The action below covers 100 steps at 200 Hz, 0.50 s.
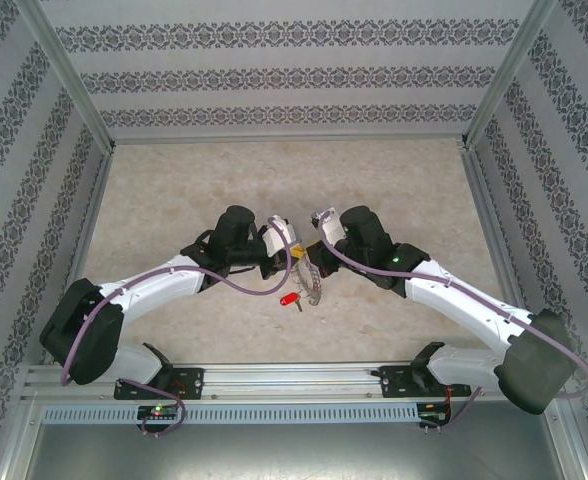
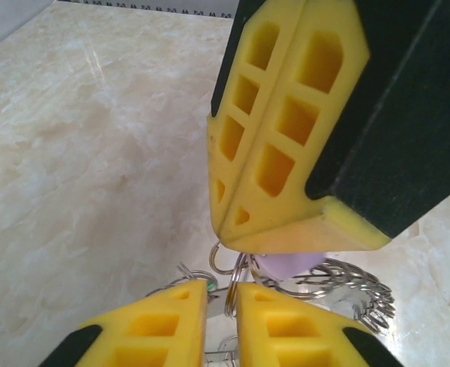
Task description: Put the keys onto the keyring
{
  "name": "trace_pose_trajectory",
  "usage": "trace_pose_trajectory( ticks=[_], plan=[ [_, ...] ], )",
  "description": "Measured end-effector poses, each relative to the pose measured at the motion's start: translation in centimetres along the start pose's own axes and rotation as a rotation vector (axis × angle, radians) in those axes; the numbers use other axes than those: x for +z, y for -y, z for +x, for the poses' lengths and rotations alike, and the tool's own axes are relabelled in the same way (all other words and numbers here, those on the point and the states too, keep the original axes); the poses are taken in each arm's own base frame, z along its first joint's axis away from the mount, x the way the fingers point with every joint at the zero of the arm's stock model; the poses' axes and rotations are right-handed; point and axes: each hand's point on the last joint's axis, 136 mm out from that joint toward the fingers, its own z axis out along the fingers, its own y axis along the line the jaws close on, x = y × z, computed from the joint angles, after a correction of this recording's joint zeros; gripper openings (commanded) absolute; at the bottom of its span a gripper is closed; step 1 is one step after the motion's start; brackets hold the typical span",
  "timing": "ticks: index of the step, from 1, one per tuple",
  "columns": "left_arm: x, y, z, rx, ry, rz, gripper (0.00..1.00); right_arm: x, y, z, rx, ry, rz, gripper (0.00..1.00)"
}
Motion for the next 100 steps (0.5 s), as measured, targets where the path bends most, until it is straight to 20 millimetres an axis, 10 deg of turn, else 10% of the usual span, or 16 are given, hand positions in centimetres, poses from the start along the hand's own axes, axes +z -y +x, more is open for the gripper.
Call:
trace_pose_trajectory(
  ticks=[100],
  plan=[
    [-0.06, 0.1, 0.33, 0.0, -0.006, -0.001, 0.29, 0.0, -0.27, 0.03, -0.001, -0.002, -0.015, 0.0]
  ],
)
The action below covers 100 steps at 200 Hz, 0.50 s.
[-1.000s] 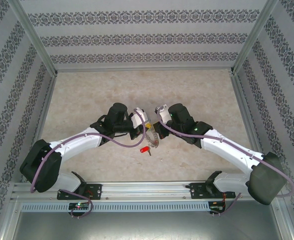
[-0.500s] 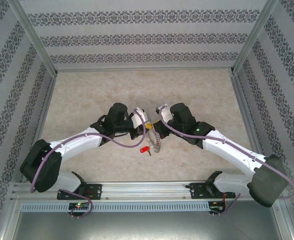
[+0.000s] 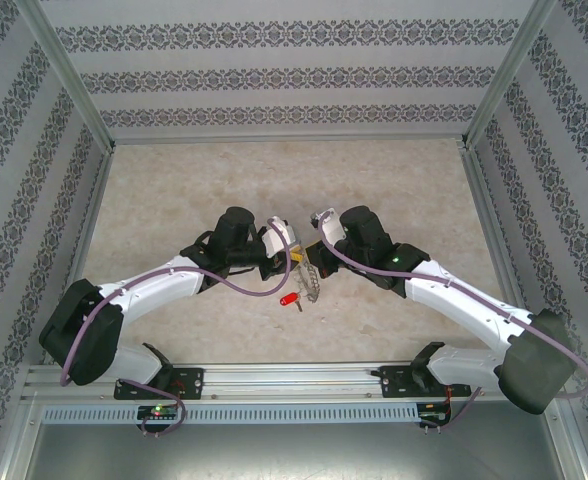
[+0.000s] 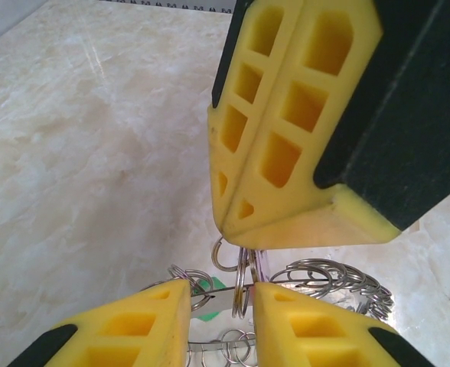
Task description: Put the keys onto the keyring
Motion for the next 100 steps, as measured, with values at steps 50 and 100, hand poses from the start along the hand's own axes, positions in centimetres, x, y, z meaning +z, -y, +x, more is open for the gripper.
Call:
trace_pose_trajectory(
  ticks=[50, 100],
  plan=[
    [0.01, 0.14, 0.29, -0.003, -0.012, 0.005, 0.28, 0.0, -0.02, 0.0, 0.0, 0.0, -0.001, 0.0],
    [0.21, 0.21, 0.62, -0.009, -0.023, 0.01, 0.28, 0.0, -0.13, 0.03, -0.001, -0.001, -0.007, 0.0]
  ],
)
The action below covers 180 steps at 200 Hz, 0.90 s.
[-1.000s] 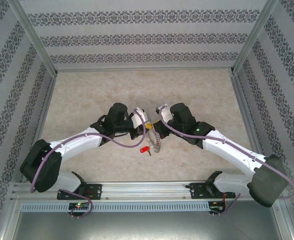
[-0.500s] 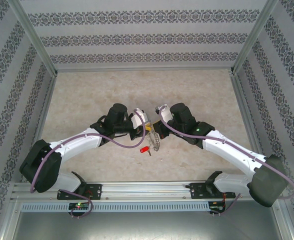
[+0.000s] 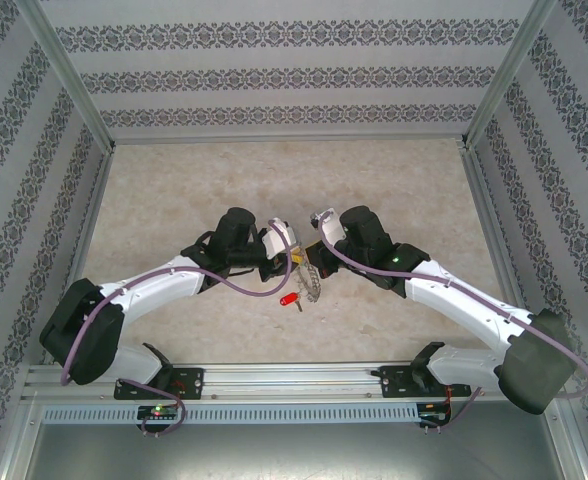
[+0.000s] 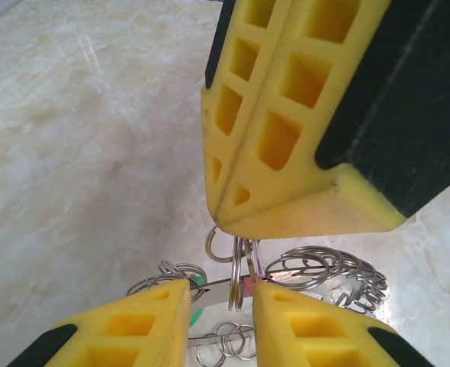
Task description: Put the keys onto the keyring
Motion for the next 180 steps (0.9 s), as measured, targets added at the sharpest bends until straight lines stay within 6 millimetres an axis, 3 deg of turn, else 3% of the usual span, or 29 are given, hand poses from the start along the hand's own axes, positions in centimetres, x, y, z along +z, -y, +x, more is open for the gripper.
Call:
trace_pose_trajectory(
  ticks=[40, 89, 132, 180],
  plan=[
    [0.4, -0.2, 0.2, -0.004, -0.009, 0.004, 0.23, 0.0, -0.1, 0.0, 0.0, -0.001, -0.004, 0.0],
    [0.8, 0.2, 0.3, 0.006, -0.015, 0.013, 0.0, 0.0, 0.0, 0.0, 0.0, 0.0, -0.002, 0.0],
    [0.7, -0.1, 0.3, 0.011, -0.017, -0.006, 0.0, 0.0, 0.7, 0.2, 0.005, 0.001, 0.035, 0.0],
    [0.7, 0.2, 0.6, 0.027, 0.009, -0.042, 0.0, 0.2, 2.2, 1.7, 0.092, -0.023, 0.059, 0.0]
  ],
)
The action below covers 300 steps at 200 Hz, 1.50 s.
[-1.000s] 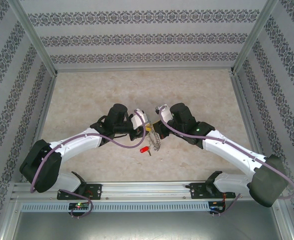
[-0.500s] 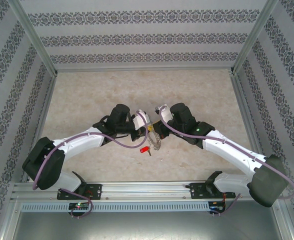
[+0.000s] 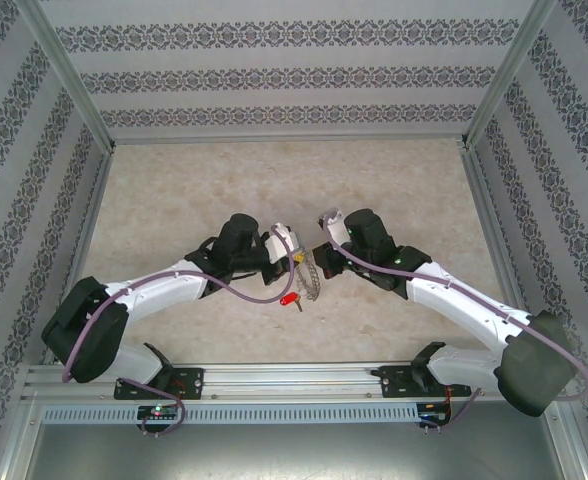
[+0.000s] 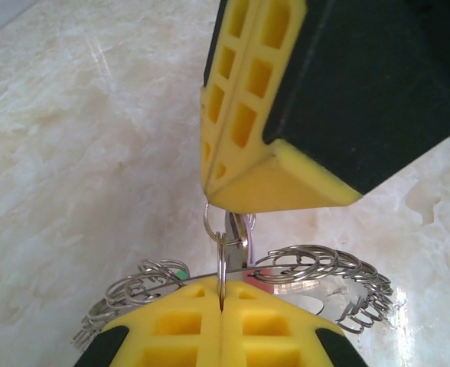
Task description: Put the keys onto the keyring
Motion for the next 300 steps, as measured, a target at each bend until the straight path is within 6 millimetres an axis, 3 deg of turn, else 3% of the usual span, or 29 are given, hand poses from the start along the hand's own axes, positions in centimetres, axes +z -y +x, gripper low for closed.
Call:
trace_pose_trajectory(
  ticks=[114, 178, 221, 300],
  plan=[
    [0.2, 0.2, -0.4, 0.021, 0.013, -0.008, 0.0, 0.6, 0.4, 0.2, 0.096, -0.022, -0.037, 0.0],
    [0.3, 0.4, -0.2, 0.027, 0.0, -0.001, 0.0, 0.1, -1.7, -0.8, 0.088, -0.016, -0.146, 0.0],
    [0.3, 0.3, -0.4, 0.028, 0.003, -0.002, 0.0, -0.1, -2.1, -1.0, 0.08, -0.019, -0.153, 0.0],
    [0.3, 0.2, -0.4, 0.028, -0.003, -0.008, 0.0, -0.1, 0.3, -0.2, 0.079, -0.047, -0.001, 0.0]
  ],
)
